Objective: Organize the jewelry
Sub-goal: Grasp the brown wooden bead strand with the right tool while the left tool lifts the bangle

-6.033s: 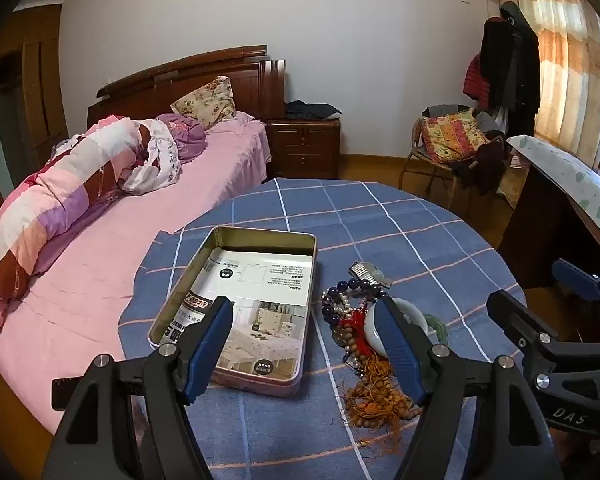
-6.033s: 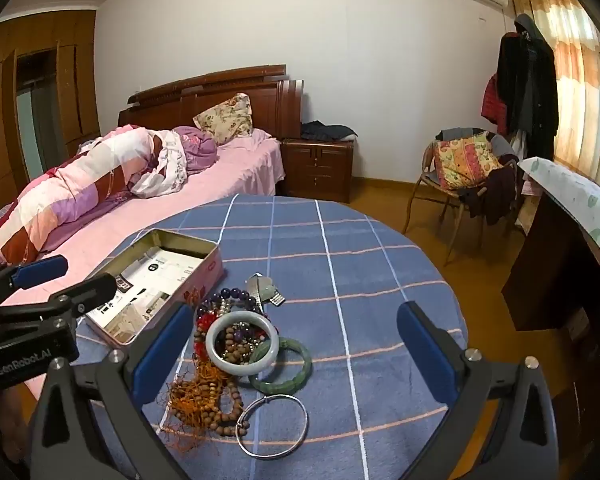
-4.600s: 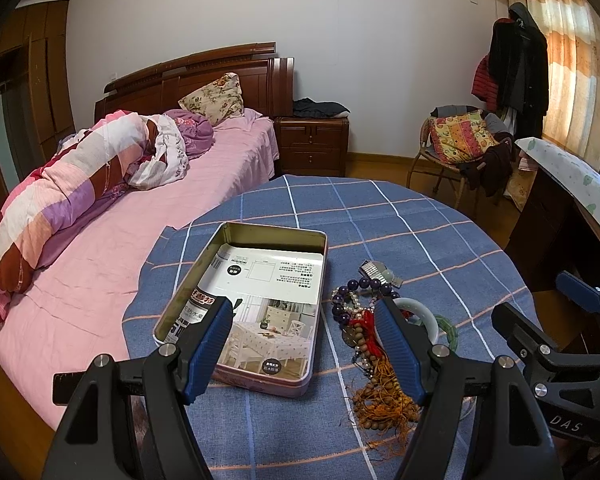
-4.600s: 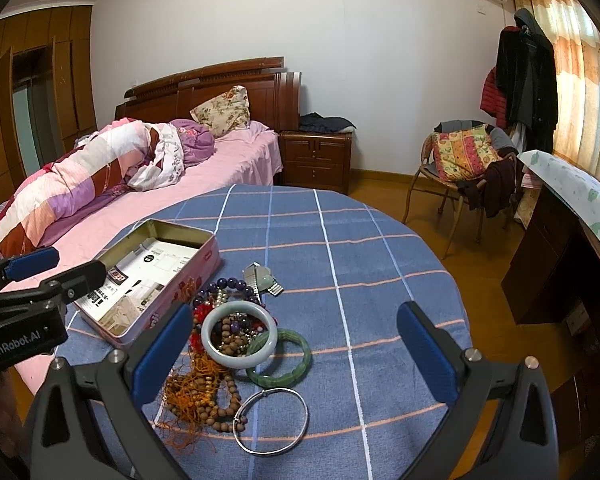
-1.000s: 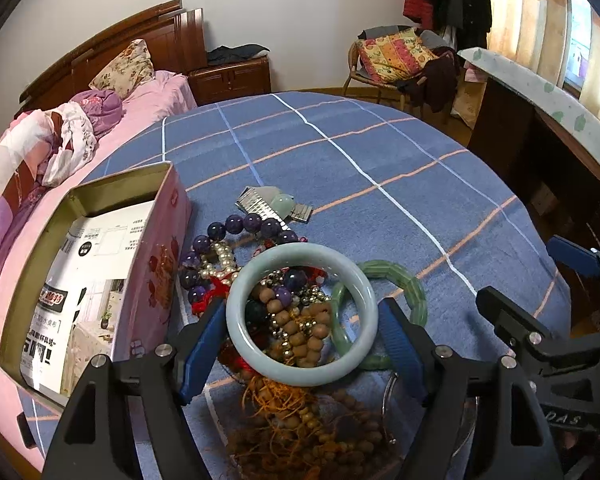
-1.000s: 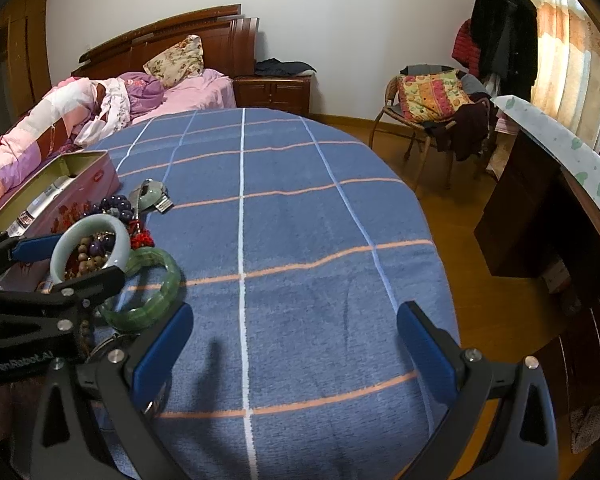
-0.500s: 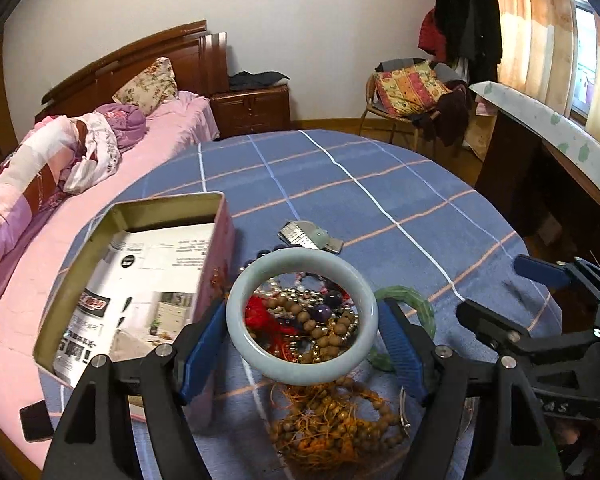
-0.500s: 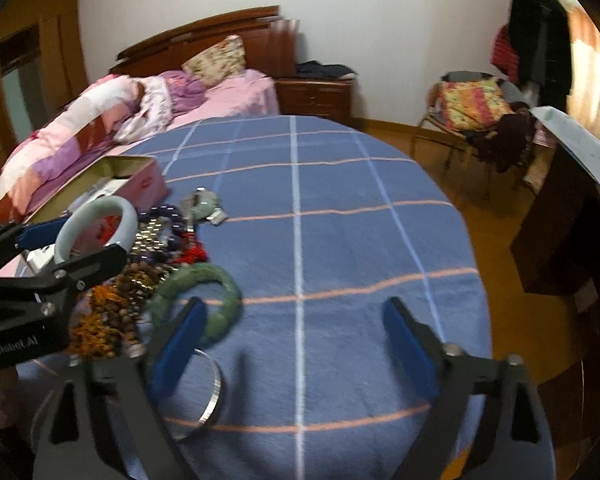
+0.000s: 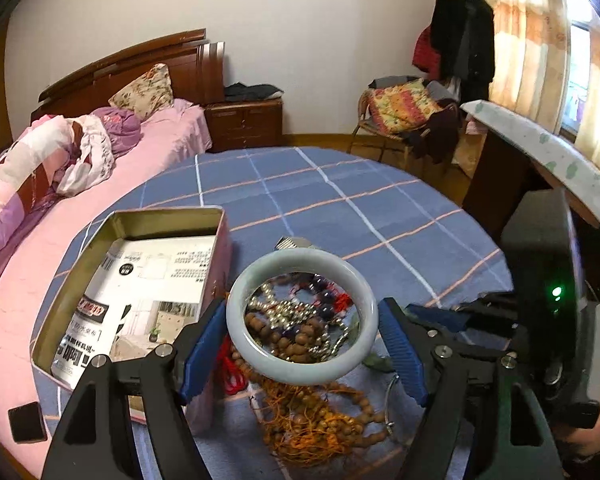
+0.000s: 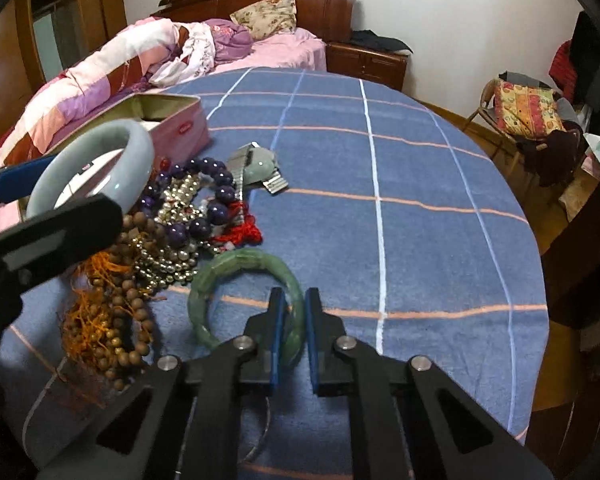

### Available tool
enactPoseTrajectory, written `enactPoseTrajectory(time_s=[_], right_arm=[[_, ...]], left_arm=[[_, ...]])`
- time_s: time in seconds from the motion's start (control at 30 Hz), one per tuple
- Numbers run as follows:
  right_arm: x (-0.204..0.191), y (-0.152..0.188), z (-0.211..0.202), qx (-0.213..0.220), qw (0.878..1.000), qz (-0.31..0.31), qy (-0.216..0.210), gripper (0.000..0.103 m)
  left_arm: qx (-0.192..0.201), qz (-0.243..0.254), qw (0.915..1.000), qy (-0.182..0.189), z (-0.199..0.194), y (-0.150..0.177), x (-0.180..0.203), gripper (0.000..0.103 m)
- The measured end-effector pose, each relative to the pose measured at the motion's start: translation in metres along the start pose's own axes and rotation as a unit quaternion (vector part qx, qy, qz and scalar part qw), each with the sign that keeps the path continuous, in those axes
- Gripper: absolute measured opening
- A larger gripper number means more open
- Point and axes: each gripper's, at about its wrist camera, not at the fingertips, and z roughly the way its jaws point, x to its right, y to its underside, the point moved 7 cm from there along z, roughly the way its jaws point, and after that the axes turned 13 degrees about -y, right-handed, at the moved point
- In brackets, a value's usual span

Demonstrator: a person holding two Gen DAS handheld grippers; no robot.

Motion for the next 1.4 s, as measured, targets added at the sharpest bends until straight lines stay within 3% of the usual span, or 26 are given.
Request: enactPoseTrajectory(time_s=[0.5,0.63,0.8,0.83,0.93,1.0,1.1,1.4], right_arm=[[0.007,-0.004,-0.001,0.012,1.000,0.008,-0.010,0.010],[0.002,-0.004,-0.002,0.012,1.000,0.001,-0.025,0.010],[-0.002,-0.001,-0.001,0.001,1.000,-0.017,-0.004,0.011],[-0.002,-0.002,-0.003,0.005,1.000,-0.016,-0.005,0.017],[-0.010,-0.010,-0.024,0.051,0.998,-0.009,-0.039,0.050],[-0.024,-0.016,-0.031,0.067,0.995,-0.015,-0.074,0.051],[-0.042,-0.017,-0.019,0.050,0.990,0.001,-0.133,0.050],[-0.059,-0.020,0.011,0.029,0.991,0.000,-0.132,0.048]], left_arm=[[-0.004,-0.023,0.9981,0.058,-0.003,-0.029,-0.011,0.076],[-0.006,-0.018,0.9984,0.054,-0.001,-0.029,-0.009,0.076],[0.002,-0.016,0.9981,0.059,-0.008,-0.031,-0.006,0.076],[0.002,-0.016,0.9981,0.060,-0.008,-0.032,-0.007,0.076],[0.001,-0.018,0.9981,0.059,-0.005,-0.032,-0.010,0.076],[-0.001,-0.021,0.9980,0.059,-0.004,-0.032,-0.013,0.076],[-0.002,-0.027,0.9979,0.059,-0.002,-0.031,-0.017,0.076],[-0.013,-0.052,0.9977,0.042,0.008,-0.023,-0.038,0.076]])
